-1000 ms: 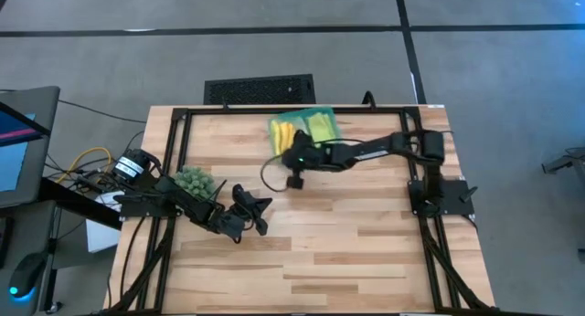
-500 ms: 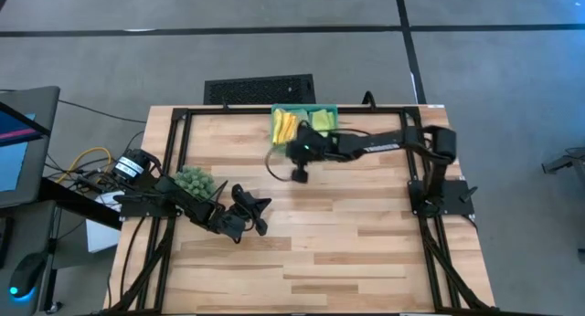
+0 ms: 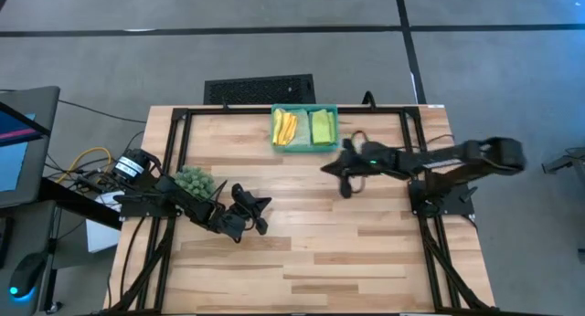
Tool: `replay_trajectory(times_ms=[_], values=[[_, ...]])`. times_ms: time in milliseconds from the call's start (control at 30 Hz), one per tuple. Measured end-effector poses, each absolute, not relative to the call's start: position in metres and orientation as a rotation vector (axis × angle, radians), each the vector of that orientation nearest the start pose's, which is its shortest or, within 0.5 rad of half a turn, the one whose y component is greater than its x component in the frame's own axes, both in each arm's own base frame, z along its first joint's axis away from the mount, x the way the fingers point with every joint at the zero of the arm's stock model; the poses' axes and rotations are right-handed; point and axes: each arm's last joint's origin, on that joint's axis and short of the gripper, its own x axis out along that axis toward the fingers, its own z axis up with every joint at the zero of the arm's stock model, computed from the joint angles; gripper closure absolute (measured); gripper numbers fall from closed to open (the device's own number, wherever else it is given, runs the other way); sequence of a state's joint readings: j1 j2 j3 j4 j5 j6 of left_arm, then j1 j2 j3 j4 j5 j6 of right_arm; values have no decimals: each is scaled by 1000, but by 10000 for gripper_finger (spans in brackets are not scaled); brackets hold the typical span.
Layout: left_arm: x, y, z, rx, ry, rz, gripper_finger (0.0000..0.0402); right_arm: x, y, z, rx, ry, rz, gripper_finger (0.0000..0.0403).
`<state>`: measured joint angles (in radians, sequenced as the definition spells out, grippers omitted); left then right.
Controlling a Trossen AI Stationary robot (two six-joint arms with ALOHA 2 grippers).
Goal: Fold microfiber towels
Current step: Return to Home Position
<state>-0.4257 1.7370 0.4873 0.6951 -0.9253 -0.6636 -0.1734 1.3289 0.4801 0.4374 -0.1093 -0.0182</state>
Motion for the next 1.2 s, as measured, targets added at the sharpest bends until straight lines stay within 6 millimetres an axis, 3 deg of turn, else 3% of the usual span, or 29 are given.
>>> replay_trajectory(times_ms=[200, 400, 833, 933, 1200], values=[[264, -79, 113, -304, 192, 624, 401, 193, -30, 176, 74, 286, -65, 378], [280, -65, 127, -290, 140, 556, 401, 156, -18, 172, 74, 181, -27, 384], [304, -46, 145, -258, 113, 474, 401, 108, 5, 180, 61, 112, 141, 384], [306, -44, 148, -252, 106, 477, 401, 98, 8, 174, 48, 80, 168, 389], [306, -42, 157, -241, 72, 474, 401, 95, 10, 169, 26, 28, 159, 378]])
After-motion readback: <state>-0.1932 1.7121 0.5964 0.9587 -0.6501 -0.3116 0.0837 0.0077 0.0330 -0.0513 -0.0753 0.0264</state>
